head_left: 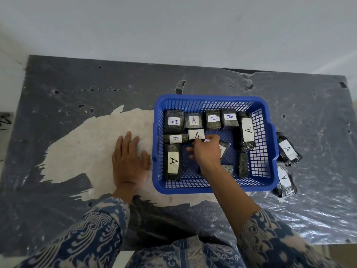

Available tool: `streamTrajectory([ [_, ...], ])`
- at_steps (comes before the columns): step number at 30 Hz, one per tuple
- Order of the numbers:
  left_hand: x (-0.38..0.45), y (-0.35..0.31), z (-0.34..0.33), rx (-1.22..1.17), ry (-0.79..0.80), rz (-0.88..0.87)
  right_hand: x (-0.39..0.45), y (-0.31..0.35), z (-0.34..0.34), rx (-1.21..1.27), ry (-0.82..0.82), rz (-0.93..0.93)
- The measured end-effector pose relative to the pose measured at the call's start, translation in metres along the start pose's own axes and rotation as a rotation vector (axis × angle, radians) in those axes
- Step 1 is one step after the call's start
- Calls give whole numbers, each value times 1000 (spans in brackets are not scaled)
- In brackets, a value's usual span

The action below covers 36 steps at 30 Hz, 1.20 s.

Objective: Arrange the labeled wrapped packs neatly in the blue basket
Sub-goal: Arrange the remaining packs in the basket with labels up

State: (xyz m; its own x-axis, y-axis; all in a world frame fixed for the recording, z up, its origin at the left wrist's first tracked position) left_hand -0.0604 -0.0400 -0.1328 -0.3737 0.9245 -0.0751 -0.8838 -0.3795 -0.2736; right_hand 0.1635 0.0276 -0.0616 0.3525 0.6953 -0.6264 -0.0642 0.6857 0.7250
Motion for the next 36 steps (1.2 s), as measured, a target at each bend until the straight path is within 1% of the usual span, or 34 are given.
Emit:
streamTrajectory([
  [5,0,1,0,10,7,2,0,-3,-2,9,-26,12],
  [9,1,0,1,-8,15,2,-3,0,1,-2,9,20],
  [11,0,0,1,-14,18,-1,-6,1,14,-50,18,57],
  [12,0,0,2,-15,18,-3,-8,1,26,-91,-3,99],
  [15,0,0,3,-13,15,-7,-10,0,73,-257,-155,276],
  [17,0,-1,4,-24,13,-11,-7,-1,98,-366,-198,332],
  [22,-2,-2,8,-24,21,-14,6,-4,103,-780,-46,359],
  [25,-2,-5,10,-26,17,-9,12,-7,94,-813,26,308],
  [27,0,-6,11,-33,17,-17,14,-9,91,-747,8,316],
  [28,0,-7,12,-29,18,-21,13,-9,92,-666,-23,318],
  [32,-1,-8,15,-23,31,-19,6,-11,94,-153,-116,192],
  [36,-2,-12,17,-17,34,-14,4,-9,86,189,-136,77],
])
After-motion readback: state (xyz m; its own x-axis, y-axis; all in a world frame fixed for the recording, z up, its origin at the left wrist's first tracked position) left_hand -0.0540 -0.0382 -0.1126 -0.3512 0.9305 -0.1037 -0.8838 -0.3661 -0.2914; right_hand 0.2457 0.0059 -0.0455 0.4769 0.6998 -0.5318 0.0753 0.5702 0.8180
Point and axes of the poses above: each hand's wrist, its own x-axis towards the middle knuckle, its own z-axis out of the back of the hand, y = z × x, the point moved 2 cm from there along x, towards the middle knuckle, and after that the axes turned 4 degrees about z, right-handed, at the moved point
